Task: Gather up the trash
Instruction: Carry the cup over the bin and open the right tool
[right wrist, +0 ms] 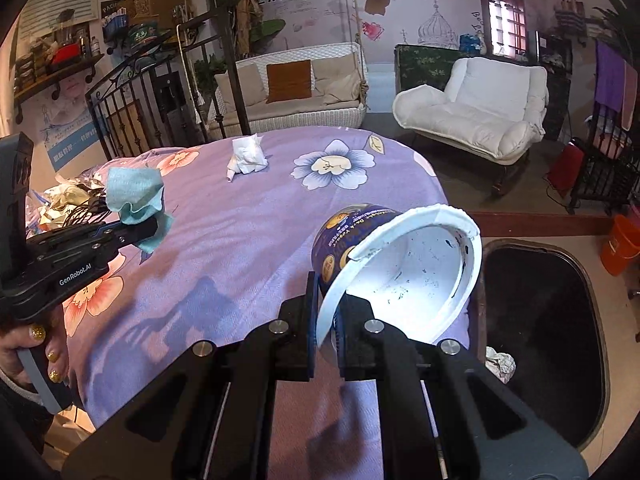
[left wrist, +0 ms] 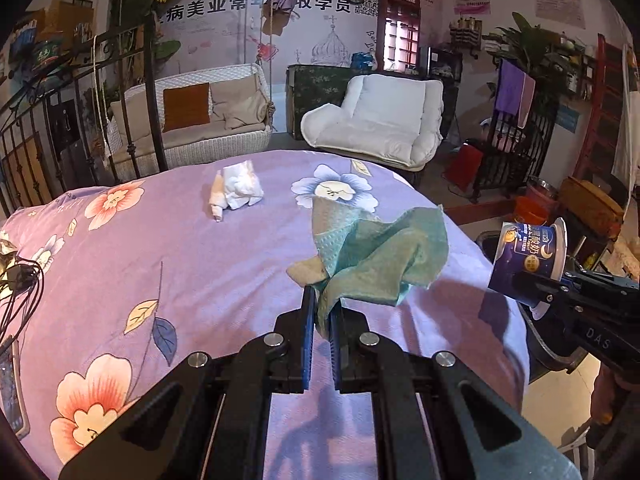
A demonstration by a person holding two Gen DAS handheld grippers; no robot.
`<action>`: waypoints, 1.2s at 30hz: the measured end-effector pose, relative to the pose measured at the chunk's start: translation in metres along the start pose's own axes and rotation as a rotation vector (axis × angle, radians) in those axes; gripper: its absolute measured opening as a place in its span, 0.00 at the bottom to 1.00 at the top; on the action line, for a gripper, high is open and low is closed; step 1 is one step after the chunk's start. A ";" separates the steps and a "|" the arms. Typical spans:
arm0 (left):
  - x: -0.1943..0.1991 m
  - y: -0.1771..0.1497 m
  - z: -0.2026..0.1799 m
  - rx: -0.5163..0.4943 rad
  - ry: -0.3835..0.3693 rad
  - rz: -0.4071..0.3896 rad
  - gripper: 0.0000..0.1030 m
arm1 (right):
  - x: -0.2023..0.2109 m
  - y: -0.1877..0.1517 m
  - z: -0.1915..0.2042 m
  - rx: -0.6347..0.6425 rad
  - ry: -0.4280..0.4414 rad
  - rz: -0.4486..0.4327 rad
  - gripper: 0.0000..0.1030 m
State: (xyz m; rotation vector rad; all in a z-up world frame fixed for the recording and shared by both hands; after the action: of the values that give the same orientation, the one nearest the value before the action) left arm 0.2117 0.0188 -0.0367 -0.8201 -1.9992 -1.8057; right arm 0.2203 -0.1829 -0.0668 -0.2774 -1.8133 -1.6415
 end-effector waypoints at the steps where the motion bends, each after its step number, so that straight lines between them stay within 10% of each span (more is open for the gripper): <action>1: 0.000 -0.001 -0.005 0.000 -0.015 0.003 0.08 | 0.005 -0.003 -0.005 -0.007 -0.012 -0.002 0.08; 17: -0.016 -0.022 -0.100 -0.085 -0.207 0.057 0.08 | 0.030 -0.052 -0.119 -0.211 -0.297 0.079 0.08; 36: -0.021 -0.040 -0.133 -0.127 -0.283 0.109 0.08 | -0.027 -0.095 -0.185 -0.412 -0.311 0.330 0.14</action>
State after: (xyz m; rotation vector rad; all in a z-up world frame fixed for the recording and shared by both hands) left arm 0.1856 -0.1170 -0.0608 -1.2609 -1.9719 -1.8552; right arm 0.2477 -0.3680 -0.1614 -1.0073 -1.5147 -1.7850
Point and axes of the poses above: each gripper's, at about its wrist camera, not at the fingertips, and x roughly against the way its jaws point, z to its left, y to its top, the point moved 1 cm from there along -x, roughly the way its jaws point, and after that the axes turned 8 degrees about x, right-handed, at the moved point
